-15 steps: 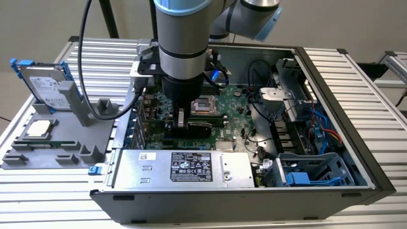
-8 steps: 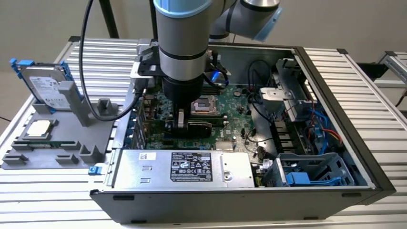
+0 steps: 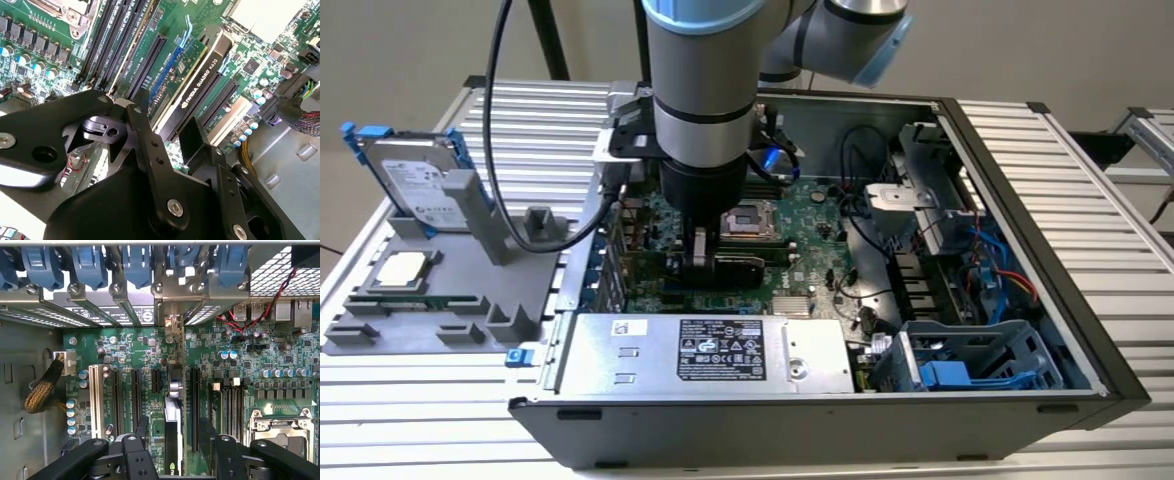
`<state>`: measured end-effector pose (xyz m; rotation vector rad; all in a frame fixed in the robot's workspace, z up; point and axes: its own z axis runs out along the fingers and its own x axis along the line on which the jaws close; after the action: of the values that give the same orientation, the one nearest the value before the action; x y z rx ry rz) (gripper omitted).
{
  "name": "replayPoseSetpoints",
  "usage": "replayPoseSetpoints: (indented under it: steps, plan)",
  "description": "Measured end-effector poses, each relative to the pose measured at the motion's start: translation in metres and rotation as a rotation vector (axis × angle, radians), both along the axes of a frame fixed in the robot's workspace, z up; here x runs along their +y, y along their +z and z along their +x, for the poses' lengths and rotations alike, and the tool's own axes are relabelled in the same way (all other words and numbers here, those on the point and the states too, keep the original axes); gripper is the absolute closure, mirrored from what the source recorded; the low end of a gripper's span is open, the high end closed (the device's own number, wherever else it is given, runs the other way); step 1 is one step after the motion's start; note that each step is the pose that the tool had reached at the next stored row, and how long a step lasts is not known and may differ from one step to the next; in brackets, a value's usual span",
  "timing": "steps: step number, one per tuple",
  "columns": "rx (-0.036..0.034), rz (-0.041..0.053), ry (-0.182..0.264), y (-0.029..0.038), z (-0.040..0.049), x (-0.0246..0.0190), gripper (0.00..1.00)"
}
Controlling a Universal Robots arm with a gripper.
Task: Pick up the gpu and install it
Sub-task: 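Press down on the gpu until it lock into place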
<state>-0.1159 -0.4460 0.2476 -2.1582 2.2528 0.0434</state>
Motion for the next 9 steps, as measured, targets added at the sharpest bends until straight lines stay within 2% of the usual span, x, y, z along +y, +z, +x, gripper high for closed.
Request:
replayPoseSetpoints:
  steps: [1,7,9]
  plan:
    - [0.0001,-0.0001,0.000,0.0028,0.0000,0.0000,0.00]
    - [0.0007,0.0003,0.000,0.0289,0.0000,0.0000,0.00]
    - [0.0008,0.0002,0.000,0.0343,0.0000,0.0000,0.00]
